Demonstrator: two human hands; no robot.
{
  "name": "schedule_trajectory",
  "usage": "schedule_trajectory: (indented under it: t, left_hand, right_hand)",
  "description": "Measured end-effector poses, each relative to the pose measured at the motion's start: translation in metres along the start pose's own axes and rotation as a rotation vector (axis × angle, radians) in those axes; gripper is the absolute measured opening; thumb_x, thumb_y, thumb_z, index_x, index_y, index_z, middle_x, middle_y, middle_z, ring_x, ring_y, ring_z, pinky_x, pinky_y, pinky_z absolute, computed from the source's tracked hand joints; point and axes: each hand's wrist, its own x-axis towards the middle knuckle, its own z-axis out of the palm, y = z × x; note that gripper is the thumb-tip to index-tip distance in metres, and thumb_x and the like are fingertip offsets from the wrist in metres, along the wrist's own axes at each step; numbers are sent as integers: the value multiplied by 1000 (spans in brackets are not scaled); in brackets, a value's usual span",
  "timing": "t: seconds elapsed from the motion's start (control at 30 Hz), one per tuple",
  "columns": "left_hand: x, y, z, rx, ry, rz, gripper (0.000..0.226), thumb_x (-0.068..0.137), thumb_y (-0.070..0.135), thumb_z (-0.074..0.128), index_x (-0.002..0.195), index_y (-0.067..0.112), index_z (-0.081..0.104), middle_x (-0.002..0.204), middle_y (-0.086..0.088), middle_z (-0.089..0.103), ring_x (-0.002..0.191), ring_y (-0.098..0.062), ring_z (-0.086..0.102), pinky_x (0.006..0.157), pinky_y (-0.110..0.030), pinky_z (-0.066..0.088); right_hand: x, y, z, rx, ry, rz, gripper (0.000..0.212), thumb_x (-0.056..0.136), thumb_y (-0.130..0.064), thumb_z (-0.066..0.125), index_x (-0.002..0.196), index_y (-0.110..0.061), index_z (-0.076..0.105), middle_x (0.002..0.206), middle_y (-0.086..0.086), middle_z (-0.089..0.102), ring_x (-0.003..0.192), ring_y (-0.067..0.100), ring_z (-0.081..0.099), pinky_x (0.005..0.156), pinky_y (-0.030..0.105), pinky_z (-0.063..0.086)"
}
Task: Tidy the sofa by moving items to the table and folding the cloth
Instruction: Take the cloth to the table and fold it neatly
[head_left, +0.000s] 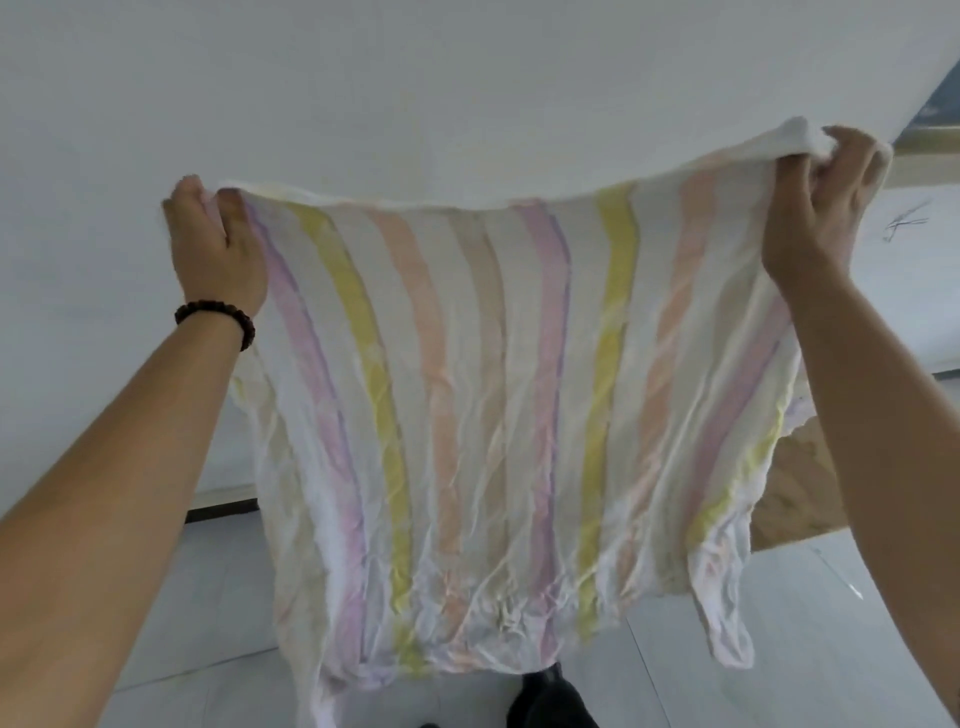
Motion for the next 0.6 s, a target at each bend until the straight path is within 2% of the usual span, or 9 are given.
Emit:
schedule_trajectory:
  t: [0.07, 0.13, 0.23, 0.33, 0.4, 0.5, 0.6]
  left_hand:
    - [7, -26, 26, 34, -24, -108, 21, 100, 46, 33, 109, 30, 42, 106, 5, 54, 88, -7, 52, 86, -27, 43]
    - [14, -50, 51, 75, -44, -193, 16, 99, 46, 33, 94, 31, 35, 87, 9, 48, 76, -9, 48, 76, -28, 39]
    - [34, -85, 92, 152, -77, -248, 26, 100, 45, 33, 103, 19, 32, 93, 3, 49, 86, -19, 48, 76, -28, 36]
    - [64, -111, 129, 209, -80, -351, 30, 100, 48, 34, 106, 19, 30, 87, 12, 44, 90, -19, 47, 78, -28, 35]
    - [82, -129, 153, 263, -92, -381, 30, 99, 48, 36, 106, 19, 30, 92, 9, 47, 91, -20, 48, 79, -29, 36]
    - [93, -167, 192, 373, -157, -429, 31, 98, 46, 42, 109, 18, 35, 104, -1, 50, 90, -21, 50, 78, -30, 38]
    - [81, -213, 231, 468, -252, -555, 44, 98, 44, 46, 124, 9, 40, 114, -9, 52, 97, -24, 53, 83, -35, 45]
  right_hand:
    - [3, 34, 34, -53, -106, 47, 60, 86, -60, 43, 127, -17, 46, 122, -4, 39, 121, 16, 45, 97, 24, 32]
    - [8, 69, 72, -91, -181, 88, 65, 83, -66, 44, 127, -18, 44, 124, -1, 40, 118, 17, 45, 95, 27, 32]
    - [23, 117, 129, -127, -227, 161, 70, 79, -71, 46, 125, -18, 43, 127, 4, 41, 121, 22, 44, 96, 31, 31]
    - [50, 157, 184, -219, -300, 196, 79, 75, -81, 48, 125, -20, 42, 128, 7, 41, 123, 25, 42, 101, 39, 36]
    - [64, 180, 218, -318, -376, 213, 84, 73, -87, 46, 127, -23, 41, 131, 9, 40, 128, 24, 38, 100, 40, 34]
    - [67, 221, 268, -431, -496, 232, 86, 75, -82, 48, 134, -21, 41, 137, 14, 40, 134, 28, 33, 109, 42, 28]
    - [50, 264, 311, -477, -576, 314, 84, 79, -75, 55, 139, -17, 41, 141, 15, 39, 135, 28, 33, 109, 37, 26]
